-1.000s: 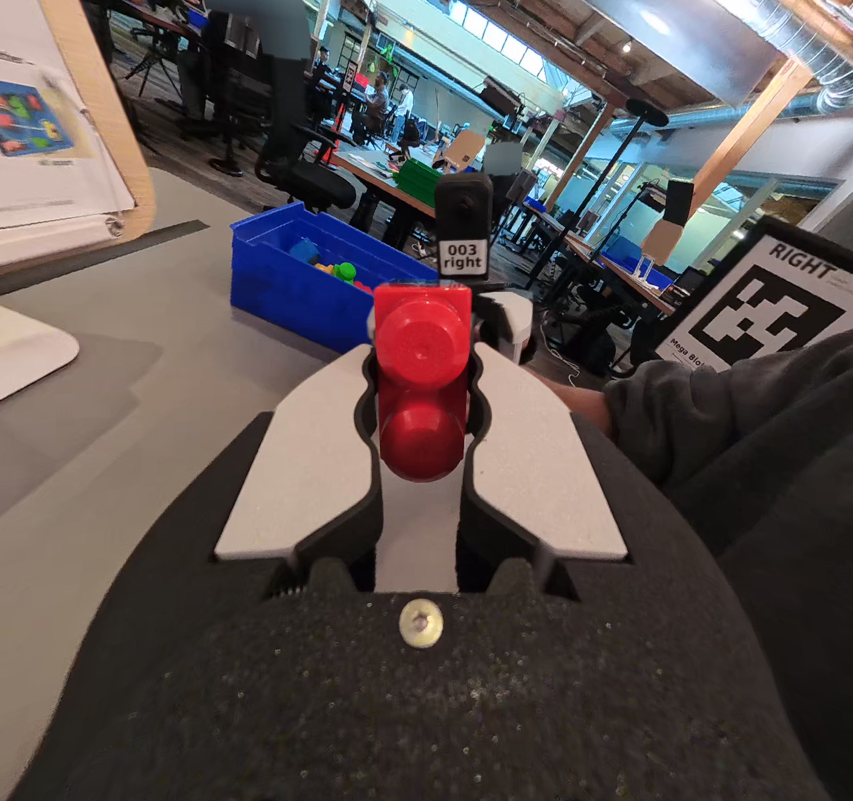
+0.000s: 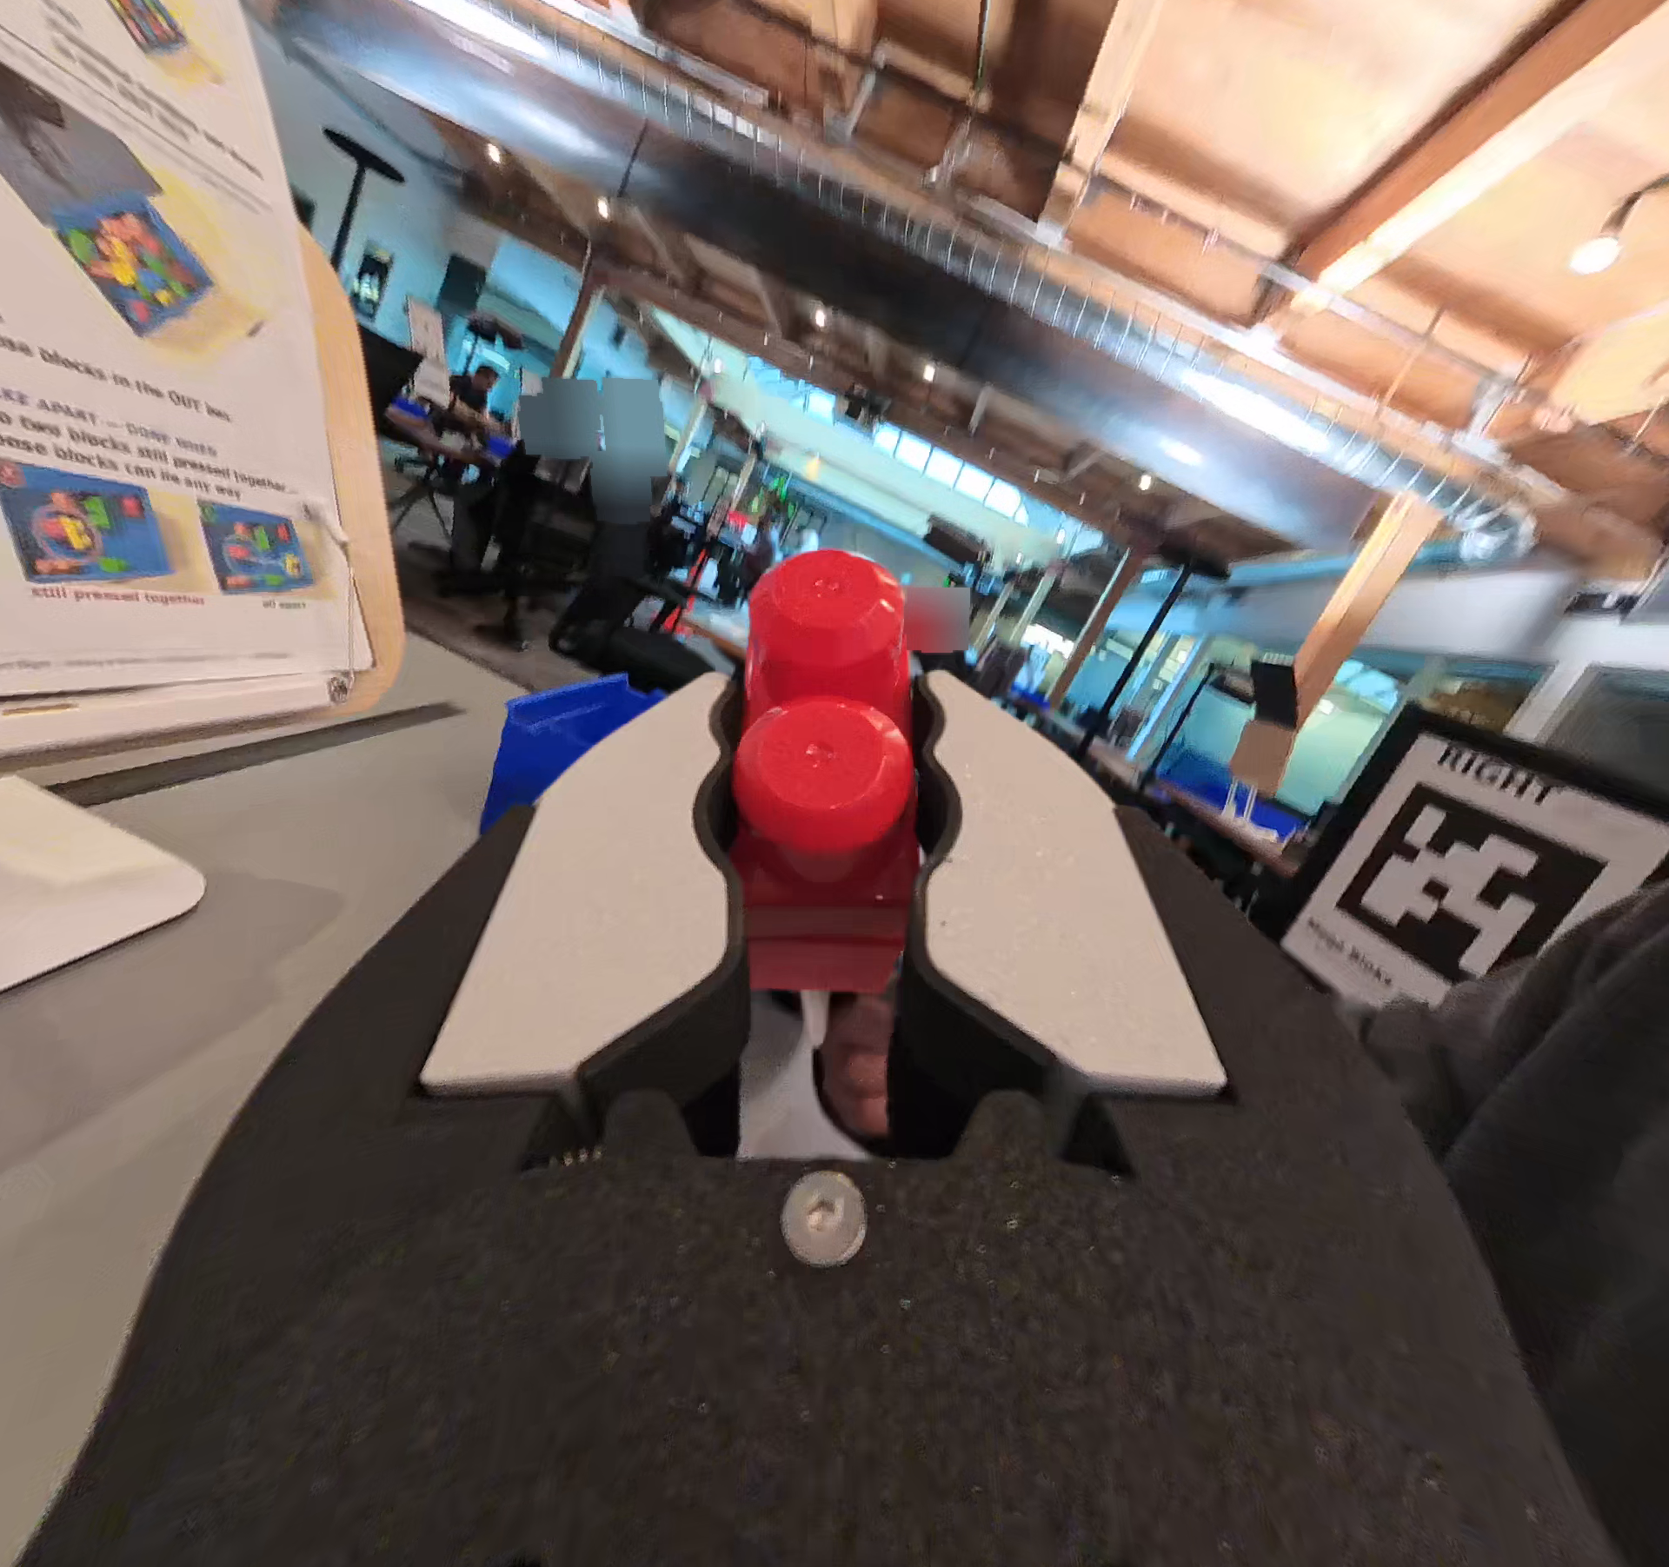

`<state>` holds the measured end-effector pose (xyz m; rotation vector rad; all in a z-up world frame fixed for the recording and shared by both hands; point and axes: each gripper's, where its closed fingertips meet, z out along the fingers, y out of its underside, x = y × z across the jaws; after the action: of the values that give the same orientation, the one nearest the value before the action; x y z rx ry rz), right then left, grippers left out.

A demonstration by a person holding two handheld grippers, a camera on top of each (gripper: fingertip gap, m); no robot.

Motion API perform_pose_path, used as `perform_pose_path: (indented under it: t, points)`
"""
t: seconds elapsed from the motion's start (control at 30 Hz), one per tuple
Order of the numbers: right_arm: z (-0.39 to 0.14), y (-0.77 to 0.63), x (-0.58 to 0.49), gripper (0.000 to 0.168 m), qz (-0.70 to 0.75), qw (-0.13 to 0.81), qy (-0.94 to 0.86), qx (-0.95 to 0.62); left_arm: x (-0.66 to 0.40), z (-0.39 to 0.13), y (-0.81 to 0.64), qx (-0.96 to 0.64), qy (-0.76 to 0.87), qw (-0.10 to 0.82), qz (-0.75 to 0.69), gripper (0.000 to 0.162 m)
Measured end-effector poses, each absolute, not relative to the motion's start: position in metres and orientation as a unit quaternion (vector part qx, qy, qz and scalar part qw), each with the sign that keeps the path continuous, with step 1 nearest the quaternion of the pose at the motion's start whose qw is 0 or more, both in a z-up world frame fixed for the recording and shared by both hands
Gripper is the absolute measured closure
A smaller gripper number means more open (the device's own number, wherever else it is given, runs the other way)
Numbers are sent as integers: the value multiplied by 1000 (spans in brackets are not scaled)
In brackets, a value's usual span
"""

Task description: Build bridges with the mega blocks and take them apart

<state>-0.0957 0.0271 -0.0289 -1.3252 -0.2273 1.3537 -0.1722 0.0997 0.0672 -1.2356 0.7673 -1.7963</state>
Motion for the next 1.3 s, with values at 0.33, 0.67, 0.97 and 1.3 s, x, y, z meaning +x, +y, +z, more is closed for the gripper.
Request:
perform_pose_path:
  t: [0.33,0.67,0.97,1.3]
  points:
    - [-11,-3,16,133,259,636,-69,-724,-146,20,56,-526,433,352,-642,126]
    - [-95,89,252,133,-24,378,35,-925,-142,10,67,-524,420,358,-649,126]
    - [-143,134,253,130,-23,281,-2,-959,-144,4,66,-535,432,371,-624,126]
    - [-5,45,76,114,150,619,-19,-771,-153,-4,68,-548,419,368,-623,127]
